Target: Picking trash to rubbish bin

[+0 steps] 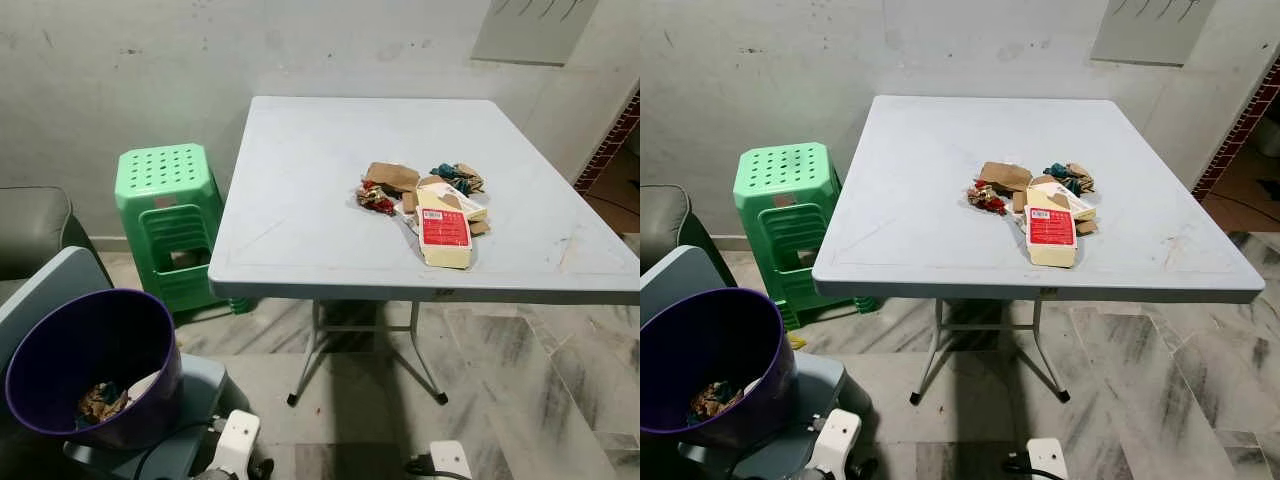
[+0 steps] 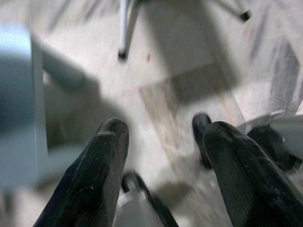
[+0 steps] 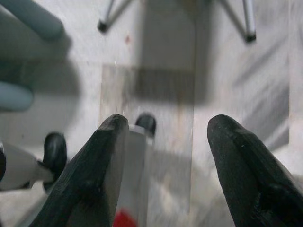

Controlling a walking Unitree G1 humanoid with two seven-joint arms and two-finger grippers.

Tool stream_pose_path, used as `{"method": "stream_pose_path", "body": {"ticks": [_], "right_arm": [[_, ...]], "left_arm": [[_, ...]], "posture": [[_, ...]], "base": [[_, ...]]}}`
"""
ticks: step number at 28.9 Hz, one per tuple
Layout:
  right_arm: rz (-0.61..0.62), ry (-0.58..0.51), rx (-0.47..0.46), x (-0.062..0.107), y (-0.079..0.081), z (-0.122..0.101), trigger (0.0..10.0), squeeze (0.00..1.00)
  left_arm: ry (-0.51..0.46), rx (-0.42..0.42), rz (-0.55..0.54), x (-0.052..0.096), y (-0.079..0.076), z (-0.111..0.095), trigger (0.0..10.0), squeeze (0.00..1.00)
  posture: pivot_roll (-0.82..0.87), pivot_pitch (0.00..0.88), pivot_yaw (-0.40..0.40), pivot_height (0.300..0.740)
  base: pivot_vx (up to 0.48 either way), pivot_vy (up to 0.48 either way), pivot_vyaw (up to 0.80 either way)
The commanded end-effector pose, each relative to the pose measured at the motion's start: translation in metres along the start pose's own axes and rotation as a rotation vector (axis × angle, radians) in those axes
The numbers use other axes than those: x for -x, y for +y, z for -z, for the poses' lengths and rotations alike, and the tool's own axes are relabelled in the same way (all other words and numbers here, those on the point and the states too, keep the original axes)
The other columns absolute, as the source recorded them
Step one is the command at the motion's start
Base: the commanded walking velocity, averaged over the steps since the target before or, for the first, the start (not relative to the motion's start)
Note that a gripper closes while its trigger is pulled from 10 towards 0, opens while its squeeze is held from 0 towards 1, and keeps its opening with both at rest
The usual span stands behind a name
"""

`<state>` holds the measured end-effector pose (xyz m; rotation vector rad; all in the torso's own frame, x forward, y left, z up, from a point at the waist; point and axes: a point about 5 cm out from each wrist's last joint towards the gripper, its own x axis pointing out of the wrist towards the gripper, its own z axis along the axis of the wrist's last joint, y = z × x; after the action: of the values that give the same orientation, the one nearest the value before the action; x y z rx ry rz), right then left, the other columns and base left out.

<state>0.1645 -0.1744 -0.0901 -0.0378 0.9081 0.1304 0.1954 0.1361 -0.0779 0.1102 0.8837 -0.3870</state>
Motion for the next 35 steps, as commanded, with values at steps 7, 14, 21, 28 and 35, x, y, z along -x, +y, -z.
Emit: {"method": "stream_pose_path", "body": {"ticks": [7,14,21,28,35], "right_arm": [[-0.123,-0.173,0.181,-0.003,0.002,-0.036,10.0,0.0],[-0.353,-0.447,0.325,0.006,0.015,-0.083,10.0,0.0],[-0.501,-0.655,0.433,0.028,0.024,-0.12,10.0,0.0],[-0.677,-0.696,0.418,0.053,0.029,-0.134,10.0,0.0],[-0.677,-0.696,0.418,0.053,0.029,-0.134,10.0,0.0]], "left_arm": [[-0.165,-0.236,0.089,-0.002,-0.001,-0.038,10.0,0.0],[-0.408,-0.46,0.207,0.007,-0.012,-0.069,10.0,0.0],[-0.615,-0.549,0.265,0.023,-0.018,-0.089,10.0,0.0],[-0.747,-0.589,0.309,0.044,-0.018,-0.101,10.0,0.0],[-0.747,-0.589,0.309,0.044,-0.018,-0.101,10.0,0.0]], "posture": [[0.0,0.0,-0.06,0.74],[0.0,0.0,-0.064,0.74],[0.0,0.0,-0.07,0.74],[0.01,0.0,-0.078,0.74],[0.01,0.0,-0.078,0.74]], "base": [[0.0,0.0,0.0],[0.0,0.0,0.0],[0.0,0.0,0.0],[0.0,0.0,0.0],[0.0,0.0,0.0]]}}
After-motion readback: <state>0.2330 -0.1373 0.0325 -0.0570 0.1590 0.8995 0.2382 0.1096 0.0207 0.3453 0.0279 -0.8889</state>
